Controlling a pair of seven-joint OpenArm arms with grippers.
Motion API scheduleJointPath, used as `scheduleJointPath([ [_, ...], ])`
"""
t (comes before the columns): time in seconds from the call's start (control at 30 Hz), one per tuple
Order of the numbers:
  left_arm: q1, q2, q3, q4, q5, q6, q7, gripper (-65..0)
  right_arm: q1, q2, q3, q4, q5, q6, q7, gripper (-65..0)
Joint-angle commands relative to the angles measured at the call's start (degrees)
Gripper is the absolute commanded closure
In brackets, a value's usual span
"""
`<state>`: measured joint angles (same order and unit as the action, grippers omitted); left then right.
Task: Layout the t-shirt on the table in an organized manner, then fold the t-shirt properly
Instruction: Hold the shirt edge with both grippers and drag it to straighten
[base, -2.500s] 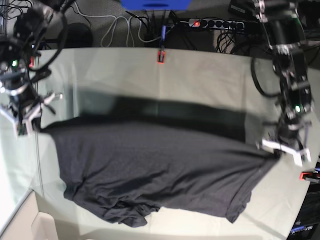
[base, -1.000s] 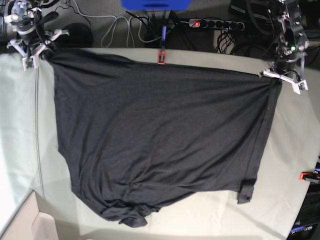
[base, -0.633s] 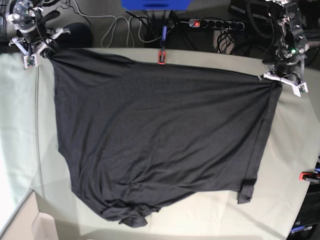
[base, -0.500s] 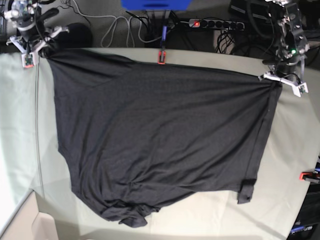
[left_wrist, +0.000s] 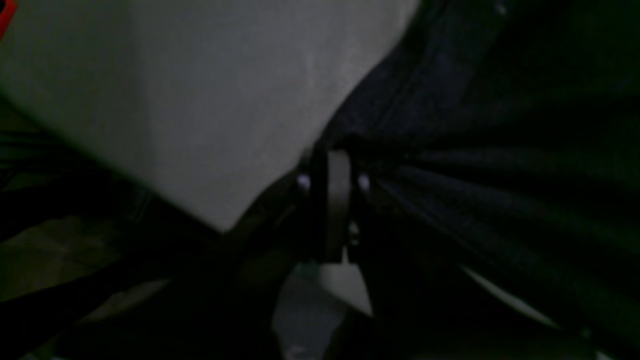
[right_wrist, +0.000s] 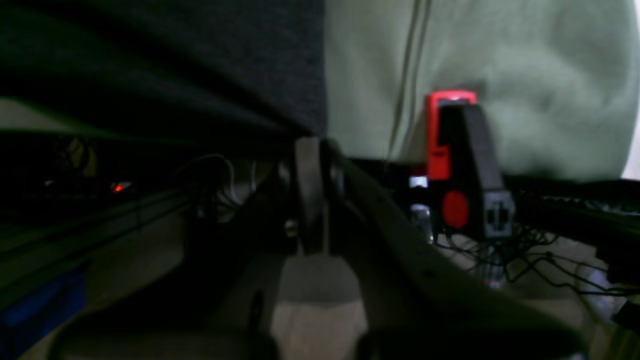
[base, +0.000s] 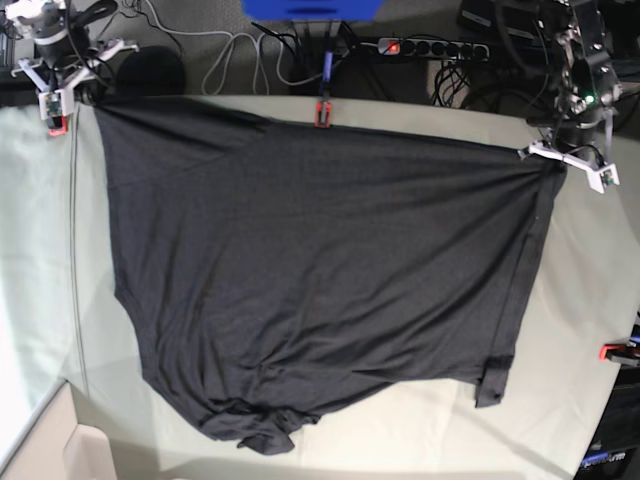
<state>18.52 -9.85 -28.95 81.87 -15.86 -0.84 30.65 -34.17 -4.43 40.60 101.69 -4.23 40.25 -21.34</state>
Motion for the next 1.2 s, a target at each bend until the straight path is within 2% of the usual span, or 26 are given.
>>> scheduleJointPath([
  [0.0,0.0,-0.8,-0.4,0.7,0.3,0.5,-1.0,-0.3,-0.5,0.5,0.3,0.6,0.4,-0.2,1.0,0.0],
  [0.2,0.0,-0.8,0.1,0.7,0.3,0.5,-0.9,-0.6,0.6,0.5,0.3,0.2,0.4,-0.2,0.6,0.0],
  [0.27,0.2,-0.8,0.1,0.7,0.3,0.5,-0.8,-3.1,0.7,0.6,0.3,0.1,0.4,-0.2,0.6,0.0],
  [0.33,0.4,-0.7,-0.2,0.7,0.3,0.5,-0.8,-11.0,0.8,0.6,0.3,0.1,0.4,-0.2,0.6,0.0],
  [0.47,0.5,-0.5,-0.4,0.7,-2.3,0.5,-0.8,-31.2,1.0,0.7,0.3,0.1,0.4,-0.2,0.6,0.0],
  [0.53,0.6,-0.7,-0.4,0.7,-4.5,0.5,-0.8,-36.0,1.0,0.7,0.2,0.1,0.4,-0.2,0.6,0.0],
  [0.9,6.2,-3.7,-0.4,7.1,-21.7,0.5,-0.8,-36.6,1.1,0.6,0.1,0.1,0.4,-0.2,0.6,0.0],
  [1.0,5.8,-3.6,-0.3,7.2,-21.3,0.5,-0.8,-36.6,1.2,0.5,0.1,0.1,0.4,-0.2,0.6,0.0],
  [1.17,2.4,-3.3,0.3,1.4,-17.7,0.5,-0.8,-36.6,1.2,0.4,0.1,0.1,0.4,-0.2,0.6,0.0],
])
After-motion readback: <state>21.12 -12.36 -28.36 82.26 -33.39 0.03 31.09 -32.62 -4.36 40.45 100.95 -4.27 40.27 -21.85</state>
